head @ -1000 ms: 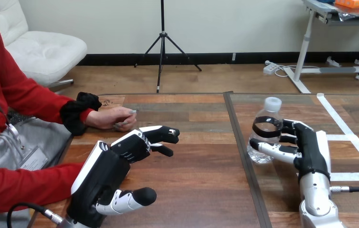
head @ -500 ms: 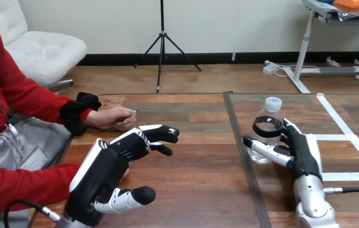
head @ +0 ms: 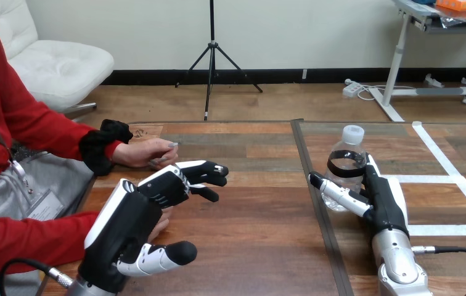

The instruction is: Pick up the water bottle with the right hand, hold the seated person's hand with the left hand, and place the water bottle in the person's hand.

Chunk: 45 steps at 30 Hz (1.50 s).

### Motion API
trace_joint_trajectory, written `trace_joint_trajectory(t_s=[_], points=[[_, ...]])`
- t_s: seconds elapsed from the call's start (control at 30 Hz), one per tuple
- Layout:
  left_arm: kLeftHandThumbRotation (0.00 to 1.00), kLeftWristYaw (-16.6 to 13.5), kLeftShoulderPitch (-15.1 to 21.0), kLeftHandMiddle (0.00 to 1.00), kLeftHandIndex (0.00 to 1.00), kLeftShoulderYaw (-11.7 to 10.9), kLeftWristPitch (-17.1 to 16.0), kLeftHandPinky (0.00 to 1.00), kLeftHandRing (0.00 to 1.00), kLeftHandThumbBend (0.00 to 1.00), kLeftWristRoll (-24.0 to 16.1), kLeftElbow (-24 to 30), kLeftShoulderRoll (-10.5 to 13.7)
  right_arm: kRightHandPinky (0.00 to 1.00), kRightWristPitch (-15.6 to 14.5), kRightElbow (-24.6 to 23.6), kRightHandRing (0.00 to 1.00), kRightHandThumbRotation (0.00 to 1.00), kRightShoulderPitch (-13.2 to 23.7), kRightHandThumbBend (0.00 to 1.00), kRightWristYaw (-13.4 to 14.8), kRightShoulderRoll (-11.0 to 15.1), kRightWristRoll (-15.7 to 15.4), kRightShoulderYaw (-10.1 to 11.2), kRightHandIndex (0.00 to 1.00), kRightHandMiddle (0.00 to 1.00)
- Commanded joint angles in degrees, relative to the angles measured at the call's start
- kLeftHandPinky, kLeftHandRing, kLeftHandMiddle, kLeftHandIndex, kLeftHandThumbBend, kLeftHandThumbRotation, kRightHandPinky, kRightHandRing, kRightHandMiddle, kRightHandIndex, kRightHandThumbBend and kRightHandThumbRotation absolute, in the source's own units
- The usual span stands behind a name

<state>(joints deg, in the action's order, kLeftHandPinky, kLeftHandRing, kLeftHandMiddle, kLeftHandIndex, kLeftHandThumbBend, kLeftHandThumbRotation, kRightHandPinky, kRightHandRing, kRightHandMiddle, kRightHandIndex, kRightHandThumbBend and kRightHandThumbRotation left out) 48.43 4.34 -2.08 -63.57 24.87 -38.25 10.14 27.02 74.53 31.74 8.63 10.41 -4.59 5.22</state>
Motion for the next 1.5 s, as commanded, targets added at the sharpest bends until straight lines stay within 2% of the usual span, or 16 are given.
trace_joint_trajectory(t_s=[0.0, 0.17, 0.27, 0.37, 0.47, 0.6, 0.8, 0.83, 0.97, 1.1, 1.13, 1.27, 1.47], points=[[0.66, -0.24, 0.94, 0.77, 0.75, -1.0, -0.81, 0.64, 0.74, 0.9, 0.71, 2.55, 0.83, 0.99, -0.58, -0.23, 1.0, 0.4, 3.79, 1.0, -0.49, -0.73, 0.12, 0.41, 1.0, 0.98], [0.67, -0.05, 0.91, 0.77, 0.75, -1.18, -1.47, 0.64, 0.74, 0.9, 0.92, 2.32, 0.94, 0.99, -0.51, -0.08, 1.0, 0.39, 4.01, 1.0, -1.04, -1.13, 0.57, 0.84, 1.0, 0.98], [0.67, 0.54, 0.72, 0.78, 0.75, -1.08, -0.77, 0.65, 0.74, 0.89, 1.39, 2.56, 1.33, 0.98, -0.77, 0.13, 1.0, 0.39, 4.22, 1.0, -0.19, -1.26, 0.04, 0.5, 1.0, 0.98], [0.67, 0.74, 0.91, 0.77, 0.75, -1.35, -1.26, 0.65, 0.74, 0.89, 1.83, 2.37, 1.05, 0.96, -1.68, 0.13, 0.99, 0.39, 4.49, 1.0, 2.11, -1.28, -1.66, -0.83, 1.0, 0.97], [0.66, -0.01, 0.48, 0.77, 0.75, -1.37, -0.25, 0.65, 0.74, 0.9, 0.6, 3.46, 1.62, 0.93, -2.0, 0.31, 0.99, 0.39, 4.65, 1.0, 1.85, -1.49, -1.4, -0.44, 1.0, 0.97], [0.66, 1.16, 0.31, 0.78, 0.75, -1.39, 0.1, 0.65, 0.75, 0.9, 1.83, 3.46, 1.91, 0.89, -2.09, 0.39, 0.96, 0.38, 4.86, 1.0, 3.86, -2.1, -1.84, -0.51, 0.99, 0.94], [0.66, 1.06, -0.09, 0.77, 0.75, -1.66, 0.39, 0.65, 0.74, 0.91, 2.03, 3.94, 1.88, 0.83, -1.87, 0.59, 0.93, 0.32, 5.02, 1.0, 4.87, -2.99, -0.86, 0.5, 0.96, 0.92], [0.67, 1.12, -0.12, 0.77, 0.75, -1.68, 0.29, 0.64, 0.74, 0.91, 2.08, 3.98, 1.93, 0.8, -1.63, 0.62, 0.91, 0.27, 5.0, 1.0, 5.19, -3.11, -0.78, 0.63, 0.94, 0.91], [0.67, 1.77, -0.34, 0.77, 0.75, -1.55, 0.74, 0.64, 0.74, 0.91, 2.74, 4.37, 2.23, 0.74, -1.12, 0.78, 0.86, 0.19, 4.99, 1.0, 6.35, -3.66, -0.16, 1.4, 0.9, 0.88], [0.67, 2.12, -0.73, 0.77, 0.75, -1.77, 1.35, 0.64, 0.74, 0.93, 2.9, 4.7, 2.8, 0.68, -1.19, 1.07, 0.8, 0.11, 5.09, 0.97, 6.39, -4.06, 0.65, 2.27, 0.85, 0.84], [0.67, 2.15, -0.79, 0.77, 0.75, -1.84, 1.27, 0.65, 0.74, 0.92, 2.93, 4.86, 2.77, 0.65, -1.35, 1.13, 0.76, 0.07, 5.14, 0.97, 6.54, -4.14, 0.78, 2.41, 0.82, 0.82], [0.67, 2.12, -1.05, 0.77, 0.75, -2.19, 1.03, 0.65, 0.74, 0.92, 3.02, 5.13, 2.79, 0.6, -1.38, 1.35, 0.69, 0.03, 5.19, 0.96, 7.94, -4.35, 0.31, 2.44, 0.78, 0.77], [0.67, 2.17, -1.22, 0.77, 0.75, -2.4, 1.19, 0.64, 0.74, 0.92, 3.63, 5.18, 2.61, 0.5, -0.73, 1.55, 0.6, 0.01, 5.07, 0.95, 8.33, -4.66, 0.47, 3.24, 0.71, 0.71]])
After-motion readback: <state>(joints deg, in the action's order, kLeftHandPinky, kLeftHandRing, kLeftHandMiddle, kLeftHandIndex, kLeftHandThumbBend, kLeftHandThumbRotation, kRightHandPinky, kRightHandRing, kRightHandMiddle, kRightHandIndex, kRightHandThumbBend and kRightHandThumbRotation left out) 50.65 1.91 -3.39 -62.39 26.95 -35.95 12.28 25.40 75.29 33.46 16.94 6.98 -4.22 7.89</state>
